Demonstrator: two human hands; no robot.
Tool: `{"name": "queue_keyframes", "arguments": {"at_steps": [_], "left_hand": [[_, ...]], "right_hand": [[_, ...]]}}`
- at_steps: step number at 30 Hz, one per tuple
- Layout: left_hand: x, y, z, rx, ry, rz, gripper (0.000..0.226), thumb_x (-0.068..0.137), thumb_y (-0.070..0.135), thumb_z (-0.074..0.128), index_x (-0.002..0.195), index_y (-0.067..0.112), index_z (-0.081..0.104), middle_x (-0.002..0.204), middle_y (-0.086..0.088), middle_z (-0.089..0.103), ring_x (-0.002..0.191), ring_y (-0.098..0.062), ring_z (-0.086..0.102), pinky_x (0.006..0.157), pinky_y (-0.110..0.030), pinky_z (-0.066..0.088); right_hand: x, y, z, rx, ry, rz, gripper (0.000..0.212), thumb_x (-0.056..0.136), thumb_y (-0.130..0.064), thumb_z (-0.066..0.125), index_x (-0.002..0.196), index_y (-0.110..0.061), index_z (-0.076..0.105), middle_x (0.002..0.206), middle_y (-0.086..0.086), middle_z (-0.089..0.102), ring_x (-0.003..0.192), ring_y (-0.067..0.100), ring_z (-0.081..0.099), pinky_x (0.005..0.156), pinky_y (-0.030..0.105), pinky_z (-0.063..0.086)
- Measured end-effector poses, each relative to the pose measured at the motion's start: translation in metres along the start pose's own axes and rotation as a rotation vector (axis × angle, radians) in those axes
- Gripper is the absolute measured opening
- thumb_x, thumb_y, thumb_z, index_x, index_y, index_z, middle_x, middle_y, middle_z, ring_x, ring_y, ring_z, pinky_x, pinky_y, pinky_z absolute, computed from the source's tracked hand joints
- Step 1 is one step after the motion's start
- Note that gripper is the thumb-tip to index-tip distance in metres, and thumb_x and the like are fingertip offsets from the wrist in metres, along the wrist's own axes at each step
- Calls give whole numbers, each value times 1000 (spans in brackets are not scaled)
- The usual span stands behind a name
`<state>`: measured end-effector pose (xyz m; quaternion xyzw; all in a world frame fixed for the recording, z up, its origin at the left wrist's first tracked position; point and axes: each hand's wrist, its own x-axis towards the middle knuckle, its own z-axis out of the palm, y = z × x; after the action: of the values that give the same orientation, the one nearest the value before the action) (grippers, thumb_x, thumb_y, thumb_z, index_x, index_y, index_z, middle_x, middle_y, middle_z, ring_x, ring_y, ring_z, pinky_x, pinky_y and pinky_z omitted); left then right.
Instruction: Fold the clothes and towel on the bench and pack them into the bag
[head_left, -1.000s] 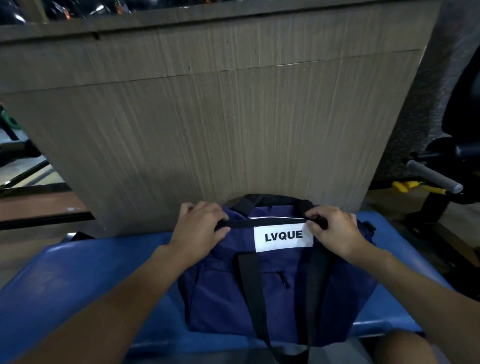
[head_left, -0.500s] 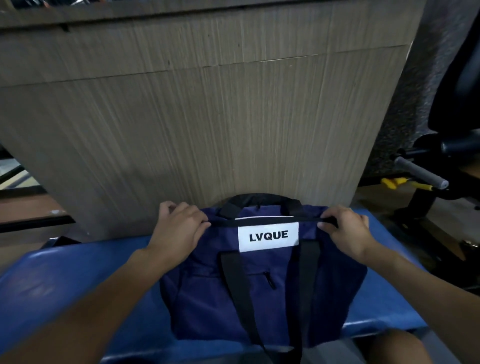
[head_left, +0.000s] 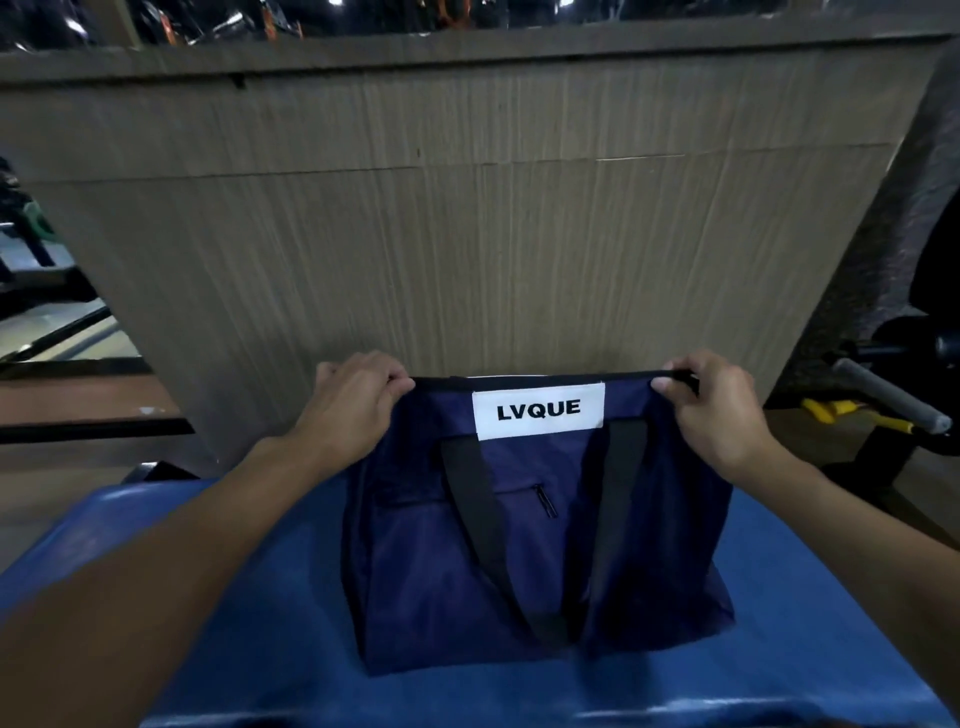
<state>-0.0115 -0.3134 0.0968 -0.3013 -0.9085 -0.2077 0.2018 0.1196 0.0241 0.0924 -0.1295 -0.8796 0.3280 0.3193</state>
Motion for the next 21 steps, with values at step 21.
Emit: {"name": "queue_keyframes", "arguments": {"at_steps": [21], "left_hand": [[-71, -65, 32, 256, -563, -131, 77, 88, 80, 25, 153, 49, -3, 166, 7, 2, 152, -19, 4, 118, -60, 2]], "right_hand": [[-31, 28, 68, -610, -640, -138, 72, 89, -68, 45, 151, -38, 23, 159, -15, 20, 147, 12, 13, 116, 50, 8]]}}
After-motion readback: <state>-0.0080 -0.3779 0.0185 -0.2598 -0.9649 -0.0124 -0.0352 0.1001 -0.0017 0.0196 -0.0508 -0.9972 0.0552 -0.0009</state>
